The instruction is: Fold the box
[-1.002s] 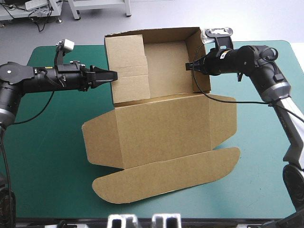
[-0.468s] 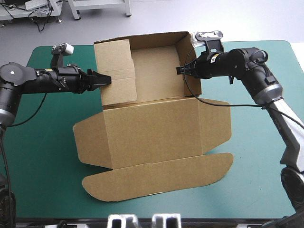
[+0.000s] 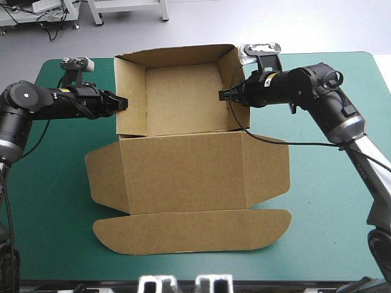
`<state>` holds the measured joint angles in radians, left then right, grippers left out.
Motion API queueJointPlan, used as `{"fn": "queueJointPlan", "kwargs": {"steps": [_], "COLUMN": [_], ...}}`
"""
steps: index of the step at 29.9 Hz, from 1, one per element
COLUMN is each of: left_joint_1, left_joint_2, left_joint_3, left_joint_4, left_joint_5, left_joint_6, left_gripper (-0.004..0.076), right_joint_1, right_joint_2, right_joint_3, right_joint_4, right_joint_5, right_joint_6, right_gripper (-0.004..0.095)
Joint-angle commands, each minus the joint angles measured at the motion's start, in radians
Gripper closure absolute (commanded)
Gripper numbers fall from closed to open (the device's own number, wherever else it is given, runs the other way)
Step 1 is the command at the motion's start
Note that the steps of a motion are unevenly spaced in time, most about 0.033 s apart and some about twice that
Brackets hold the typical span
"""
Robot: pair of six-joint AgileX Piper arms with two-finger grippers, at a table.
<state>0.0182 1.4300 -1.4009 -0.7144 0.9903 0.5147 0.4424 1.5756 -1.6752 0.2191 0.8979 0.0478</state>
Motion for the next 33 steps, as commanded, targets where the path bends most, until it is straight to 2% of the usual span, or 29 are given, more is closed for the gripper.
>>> {"fn": "queueJointPlan", "kwargs": {"steps": [1,5,10,15,19,23,29,33], "left_joint_1": [-0.060,-0.127,-0.238,-0.362,-0.396,-0.400,-0.400,-0.400], "left_joint_2": [-0.033,-0.035,-0.035,-0.029,0.013,0.080,0.200,0.282], "left_joint_3": [-0.026,-0.031,-0.081,-0.128,-0.128,-0.128,-0.128,-0.128], "left_joint_4": [0.023,0.039,0.077,0.274,0.379,0.403,0.435,0.441], "left_joint_5": [-0.033,-0.016,0.010,-0.004,0.031,0.062,0.027,0.013], "left_joint_6": [-0.071,-0.130,-0.235,-0.402,-0.473,-0.494,-0.530,-0.555], "left_gripper": [0.0734,0.0734,0.0734,0.0734,0.0734,0.0734,0.0734,0.0734], "right_joint_1": [0.025,0.025,0.025,0.025,0.023,0.023,0.023,0.023], "right_joint_2": [-0.074,-0.076,-0.072,-0.065,-0.026,0.050,0.178,0.269], "right_joint_3": [-0.033,-0.033,-0.033,-0.033,-0.033,-0.032,-0.032,-0.032], "right_joint_4": [0.136,0.126,0.010,-0.098,-0.120,-0.096,-0.105,-0.070], "right_joint_5": [-0.021,0.036,0.176,0.278,0.351,0.344,0.292,0.256], "right_joint_6": [-0.002,0.041,0.139,0.220,0.240,0.240,0.236,0.201], "right_gripper": [0.0908,0.0908,0.0908,0.0908,0.0908,0.0908,0.0909,0.0909]}}
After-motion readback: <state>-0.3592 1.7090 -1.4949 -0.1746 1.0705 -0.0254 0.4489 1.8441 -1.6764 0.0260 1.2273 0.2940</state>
